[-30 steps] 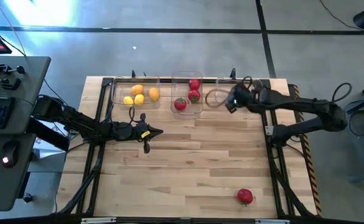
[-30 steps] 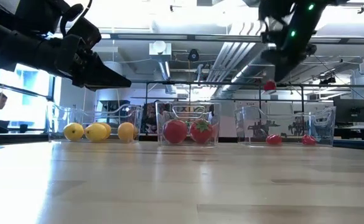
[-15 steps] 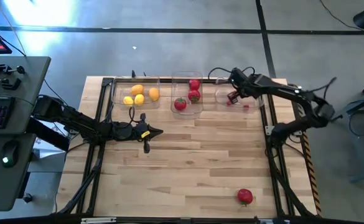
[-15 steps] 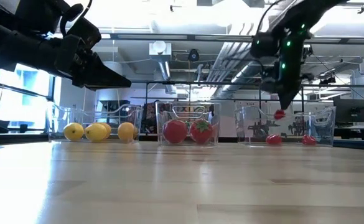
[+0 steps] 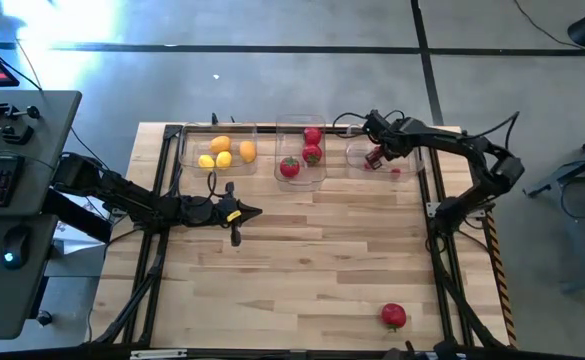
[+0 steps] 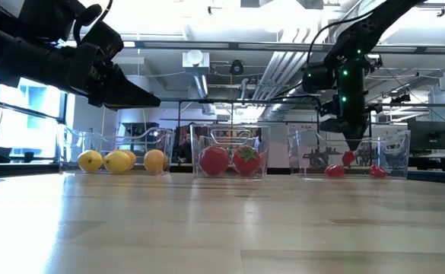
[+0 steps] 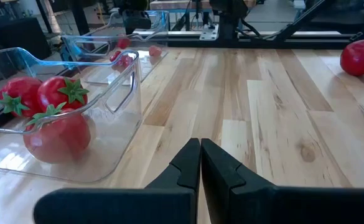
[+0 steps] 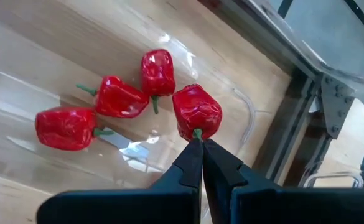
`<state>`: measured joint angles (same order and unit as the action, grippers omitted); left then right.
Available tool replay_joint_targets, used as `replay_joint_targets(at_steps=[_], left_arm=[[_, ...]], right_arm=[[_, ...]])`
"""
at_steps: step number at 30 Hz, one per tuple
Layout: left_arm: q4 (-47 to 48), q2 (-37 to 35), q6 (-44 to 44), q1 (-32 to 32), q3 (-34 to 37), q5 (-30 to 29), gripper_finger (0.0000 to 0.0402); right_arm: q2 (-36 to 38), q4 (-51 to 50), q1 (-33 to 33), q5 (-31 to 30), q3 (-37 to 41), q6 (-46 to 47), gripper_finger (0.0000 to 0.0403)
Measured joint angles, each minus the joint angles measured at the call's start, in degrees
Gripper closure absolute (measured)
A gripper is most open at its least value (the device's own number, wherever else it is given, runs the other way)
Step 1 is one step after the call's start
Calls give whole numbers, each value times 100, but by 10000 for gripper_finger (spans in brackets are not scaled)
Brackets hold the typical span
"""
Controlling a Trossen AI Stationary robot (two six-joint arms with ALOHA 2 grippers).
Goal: Sort produce into baskets
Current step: Put the chili pepper into the right transparent bin, then put the tomato into the middle transparent bin
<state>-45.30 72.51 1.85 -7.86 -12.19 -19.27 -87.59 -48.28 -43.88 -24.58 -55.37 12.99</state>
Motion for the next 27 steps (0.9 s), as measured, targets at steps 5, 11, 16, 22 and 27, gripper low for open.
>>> replay_joint_targets(at_steps=[5,11,16,22,27], left_arm=[[0,0,0,0,0,0,401],[-1,0,-2,1,0,-7,401],[-77,0,-150,2,0,-140,401],[-94,0,-153,1,0,-144,401],[-92,0,-107,1,0,-152,401]], right_arm=[[0,-140,8,-2,0,0,401],[91,-550,185,-397,0,-21,350],[533,-874,423,-531,0,37,287],[1480,-1392,1176,-221,-2,348,241],[2290,-1698,2497,202,-3,837,238]])
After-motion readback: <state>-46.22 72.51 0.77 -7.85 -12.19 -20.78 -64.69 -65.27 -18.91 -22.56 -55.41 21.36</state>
